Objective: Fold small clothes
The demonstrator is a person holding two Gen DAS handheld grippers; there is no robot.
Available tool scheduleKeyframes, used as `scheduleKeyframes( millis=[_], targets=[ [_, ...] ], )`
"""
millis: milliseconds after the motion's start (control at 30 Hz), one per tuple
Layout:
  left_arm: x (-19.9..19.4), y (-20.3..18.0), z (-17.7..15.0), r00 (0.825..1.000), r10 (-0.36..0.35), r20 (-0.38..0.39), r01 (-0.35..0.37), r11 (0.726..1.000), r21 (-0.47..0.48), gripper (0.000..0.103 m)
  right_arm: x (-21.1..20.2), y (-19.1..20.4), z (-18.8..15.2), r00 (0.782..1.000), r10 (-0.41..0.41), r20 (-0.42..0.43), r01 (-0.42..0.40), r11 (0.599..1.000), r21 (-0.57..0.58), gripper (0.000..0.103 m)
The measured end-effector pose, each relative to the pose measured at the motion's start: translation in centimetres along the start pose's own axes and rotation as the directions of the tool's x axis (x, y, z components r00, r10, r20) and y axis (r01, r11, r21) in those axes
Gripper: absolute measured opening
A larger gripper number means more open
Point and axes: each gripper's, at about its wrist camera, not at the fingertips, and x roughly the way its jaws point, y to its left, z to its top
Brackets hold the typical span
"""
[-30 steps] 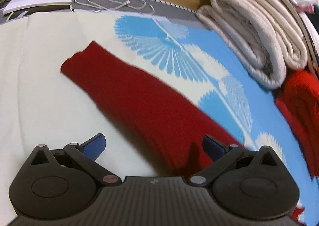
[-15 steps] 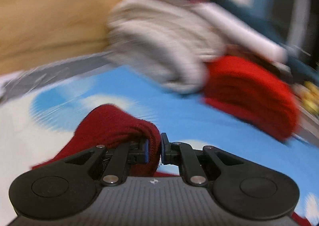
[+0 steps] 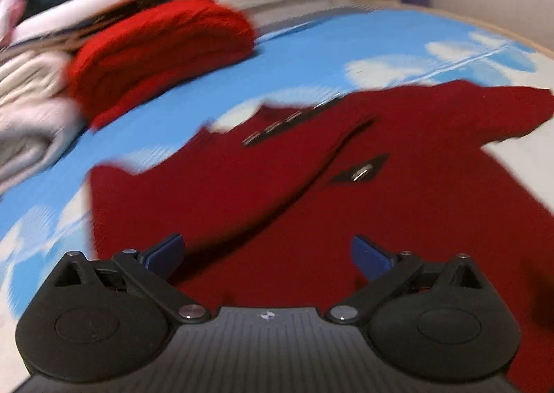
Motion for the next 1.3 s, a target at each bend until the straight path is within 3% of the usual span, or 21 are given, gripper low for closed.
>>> scheduleKeyframes(
  millis=[67, 167, 233, 400, 533, 633, 700, 767, 833, 900, 1000, 1033, 1067, 1200, 1300],
  targets=[
    [-1.2, 2.4, -1.8, 0.997, 0.065, -0.043, -0.067, 0.997, -0.039, 0.102, -0.1, -0.4, 0.1, 1.000, 0.000, 0.001, 0.000, 1.000, 0.021, 0.087],
    [-3.5, 6.2, -4.4, 0.968, 0.192, -0.164, -0.214, 0.968, -0.130, 0.102, -0.2, -0.9, 0.3, 1.000, 0.025, 0.003, -0.025, 0.998, 0.062, 0.087],
    [-5.7, 8.5, -6.2, 0.963, 0.210, -0.167, -0.243, 0.948, -0.206, 0.102, -0.1, -1.1, 0.8, 0.997, 0.071, 0.007, -0.071, 0.993, 0.098, 0.087],
    [-6.5, 12.5, -8.4, 0.910, 0.349, -0.222, -0.406, 0.859, -0.313, 0.103, 1.6, -1.4, 2.5, 0.987, 0.160, 0.015, -0.161, 0.974, 0.162, 0.087],
    [-3.9, 17.3, -10.4, 0.895, 0.298, -0.331, -0.426, 0.793, -0.437, 0.103, 5.8, -0.3, 4.8, 0.970, 0.237, -0.045, -0.222, 0.951, 0.215, 0.087],
    [-3.0, 21.0, -11.3, 0.912, 0.200, -0.357, -0.382, 0.731, -0.566, 0.103, 10.5, 1.9, 7.5, 0.956, 0.283, -0.077, -0.252, 0.928, 0.273, 0.087],
    [-3.2, 23.0, -12.0, 0.906, 0.165, -0.389, -0.395, 0.662, -0.638, 0.103, 14.1, 3.5, 9.1, 0.951, 0.296, -0.088, -0.248, 0.902, 0.353, 0.087],
    [-3.6, 24.1, -12.3, 0.920, 0.119, -0.374, -0.368, 0.593, -0.716, 0.103, 17.5, 5.0, 10.0, 0.954, 0.283, -0.103, -0.216, 0.881, 0.420, 0.086],
    [-3.3, 24.4, -12.4, 0.937, 0.055, -0.346, -0.317, 0.555, -0.769, 0.103, 20.7, 6.7, 10.6, 0.964, 0.236, -0.123, -0.159, 0.882, 0.444, 0.085],
    [-3.6, 24.0, -12.6, 0.940, 0.007, -0.342, -0.291, 0.541, -0.789, 0.103, 23.0, 7.7, 11.0, 0.973, 0.189, -0.130, -0.111, 0.885, 0.453, 0.085],
    [-3.9, 23.3, -12.7, 0.939, -0.014, -0.345, -0.281, 0.549, -0.787, 0.103, 24.9, 8.1, 11.1, 0.985, 0.134, -0.107, -0.068, 0.877, 0.475, 0.083],
    [-3.8, 23.1, -12.7, 0.940, -0.015, -0.342, -0.277, 0.554, -0.785, 0.103, 24.8, 8.4, 11.2, 0.991, 0.106, -0.084, -0.058, 0.891, 0.451, 0.059],
    [-3.9, 23.0, -12.6, 0.940, -0.015, -0.341, -0.274, 0.559, -0.782, 0.103, 24.6, 8.7, 11.4, 0.993, 0.083, -0.080, -0.042, 0.907, 0.419, 0.009],
    [-3.9, 22.6, -12.7, 0.943, -0.013, -0.332, -0.269, 0.558, -0.785, 0.103, 20.3, 8.2, 12.0, 0.996, 0.084, 0.035, -0.090, 0.905, 0.415, 0.009],
    [-3.3, 22.9, -12.8, 0.945, -0.022, -0.327, -0.263, 0.547, -0.795, 0.103, 16.7, 7.1, 12.0, 0.995, 0.018, 0.098, -0.054, 0.925, 0.376, 0.009]
  ],
)
